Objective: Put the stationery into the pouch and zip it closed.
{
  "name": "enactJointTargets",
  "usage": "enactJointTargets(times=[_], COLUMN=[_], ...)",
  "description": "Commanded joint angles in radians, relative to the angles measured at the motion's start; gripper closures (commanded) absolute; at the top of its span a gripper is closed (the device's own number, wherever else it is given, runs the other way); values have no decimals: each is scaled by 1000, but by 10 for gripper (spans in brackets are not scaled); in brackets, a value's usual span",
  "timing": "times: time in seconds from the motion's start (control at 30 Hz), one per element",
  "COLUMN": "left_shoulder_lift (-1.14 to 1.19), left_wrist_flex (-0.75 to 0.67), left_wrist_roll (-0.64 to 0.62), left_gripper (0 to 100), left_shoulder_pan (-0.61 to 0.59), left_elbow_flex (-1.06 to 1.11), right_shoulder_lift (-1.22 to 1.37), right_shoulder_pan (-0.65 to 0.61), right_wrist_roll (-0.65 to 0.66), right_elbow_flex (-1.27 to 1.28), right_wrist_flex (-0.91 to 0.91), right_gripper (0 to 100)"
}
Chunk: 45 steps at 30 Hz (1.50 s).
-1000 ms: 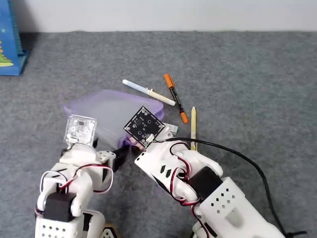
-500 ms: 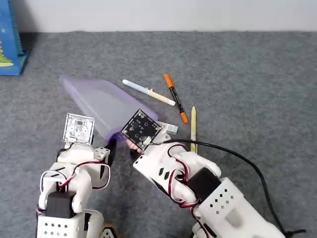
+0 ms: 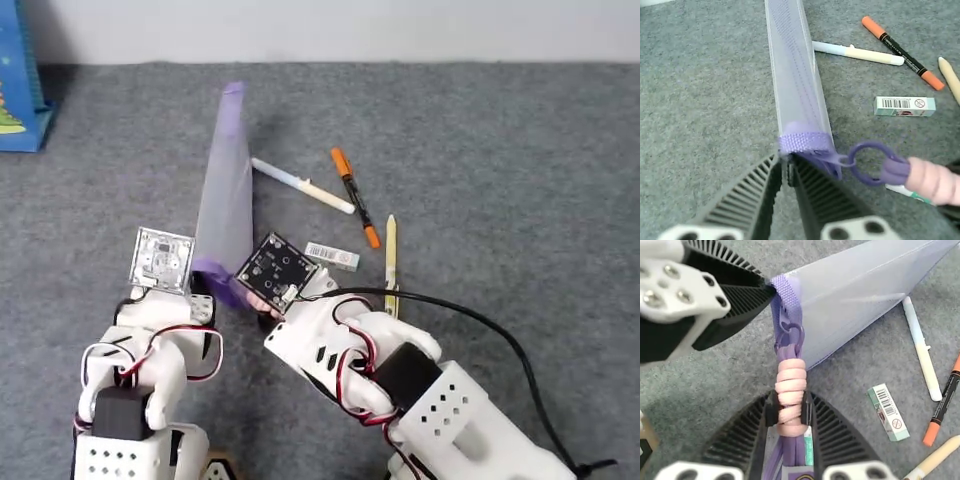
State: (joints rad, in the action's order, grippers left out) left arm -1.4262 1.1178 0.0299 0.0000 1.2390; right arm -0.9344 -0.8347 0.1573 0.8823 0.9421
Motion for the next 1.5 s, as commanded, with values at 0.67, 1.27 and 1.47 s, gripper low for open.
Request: enactJointTargets(times=[0.67, 1.27, 1.47], left_shoulder_lift=[-5, -5, -5], left_wrist_flex=[-48, 20, 23], left_wrist_roll=[-35, -132, -157], left_gripper=[989, 686, 686], left_shoulder_pan=[-180, -336, -371], left_elbow_flex=[-7, -38, -45], right_shoulder_lift=[-21, 105, 407], right_shoulder_pan=[151, 53, -18], right_wrist_roll=[37, -107, -106], right_elbow_flex=[-12, 37, -64], right_wrist_flex=[51, -38, -58], right_gripper=[991, 820, 816])
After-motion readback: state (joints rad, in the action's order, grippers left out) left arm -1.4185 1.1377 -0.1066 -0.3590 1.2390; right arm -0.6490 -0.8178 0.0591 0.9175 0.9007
